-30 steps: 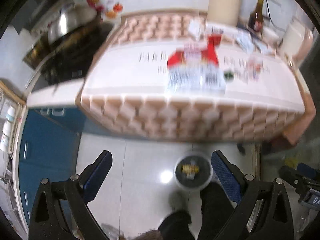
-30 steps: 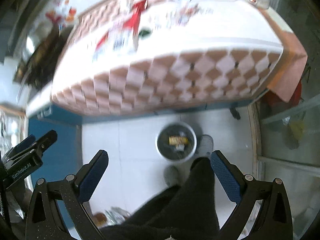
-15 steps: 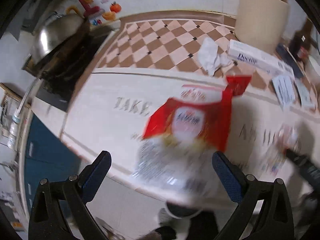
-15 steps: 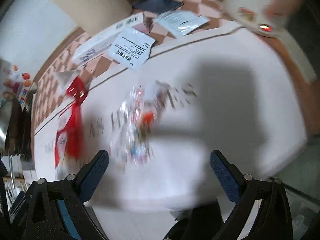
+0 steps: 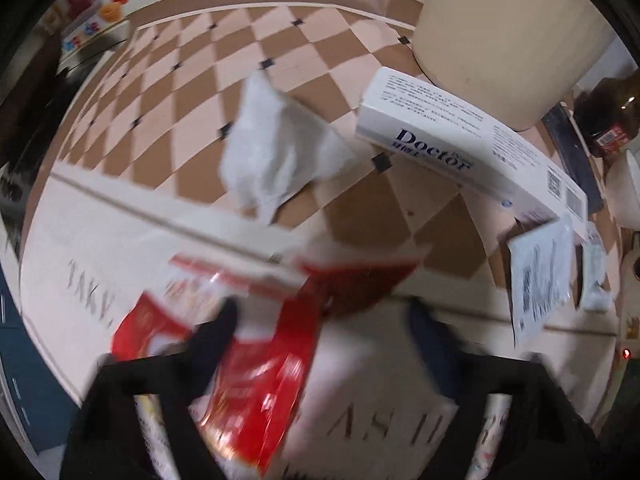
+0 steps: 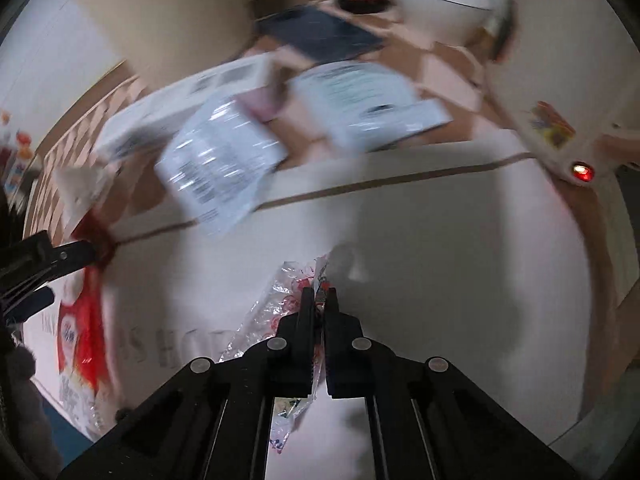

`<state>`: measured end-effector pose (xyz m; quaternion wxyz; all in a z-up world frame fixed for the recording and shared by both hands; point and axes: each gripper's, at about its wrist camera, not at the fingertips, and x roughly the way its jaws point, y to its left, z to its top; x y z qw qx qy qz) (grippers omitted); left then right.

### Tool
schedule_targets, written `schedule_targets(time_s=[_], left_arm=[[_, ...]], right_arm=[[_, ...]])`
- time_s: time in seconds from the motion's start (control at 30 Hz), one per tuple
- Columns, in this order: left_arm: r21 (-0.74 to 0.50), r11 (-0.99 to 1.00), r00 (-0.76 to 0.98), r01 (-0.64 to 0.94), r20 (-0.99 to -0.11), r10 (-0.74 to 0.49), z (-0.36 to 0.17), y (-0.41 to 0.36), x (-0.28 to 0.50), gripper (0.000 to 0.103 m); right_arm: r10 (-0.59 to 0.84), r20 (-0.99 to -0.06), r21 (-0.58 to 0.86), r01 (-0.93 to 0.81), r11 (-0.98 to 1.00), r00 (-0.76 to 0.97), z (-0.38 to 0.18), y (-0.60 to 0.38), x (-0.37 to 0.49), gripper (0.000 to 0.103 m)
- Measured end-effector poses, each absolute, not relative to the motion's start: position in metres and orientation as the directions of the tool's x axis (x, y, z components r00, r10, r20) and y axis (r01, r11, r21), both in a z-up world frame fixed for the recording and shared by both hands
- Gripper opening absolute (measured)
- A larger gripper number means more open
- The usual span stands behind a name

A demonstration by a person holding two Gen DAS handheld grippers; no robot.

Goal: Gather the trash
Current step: 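Grasp the clear wrapper with the right tool while the left grasps the red bag corner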

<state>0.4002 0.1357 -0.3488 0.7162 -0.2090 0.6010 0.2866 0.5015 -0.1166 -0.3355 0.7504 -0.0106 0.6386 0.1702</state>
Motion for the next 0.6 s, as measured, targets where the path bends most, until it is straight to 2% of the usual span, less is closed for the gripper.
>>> schedule_targets(time_s=[0.03,0.17,0.43,0.6], left_arm=[[0.024,0.754,0.130,-0.656,-0.981,0.144,-0.352,0.137,0.404,0.041],[0.086,0.775,0.153,-0.626,-0.961,0.230,-0.344,0.130,0.411,0.033],[0.169,0.792,0.239,-0.586,-0.898,0.368,-0.294,0.104,0.388,0.030],[0.161,0.801,0.333,-0.577,-0.849,0.410,-0.245,0.088,0.358,0.029]], right_arm=[[0.241,-0.962,0.201,-0.262,0.944,0.127,-0.336,-0.121,0.506,0.002],[0.244,-0.961,0.208,-0.245,0.947,0.128,-0.336,-0.136,0.521,0.002],[0.302,-0.942,0.258,-0.260,0.931,0.148,-0.315,-0.142,0.515,0.001],[0.342,-0.919,0.286,-0.266,0.920,0.195,-0.283,-0.150,0.493,0.001]])
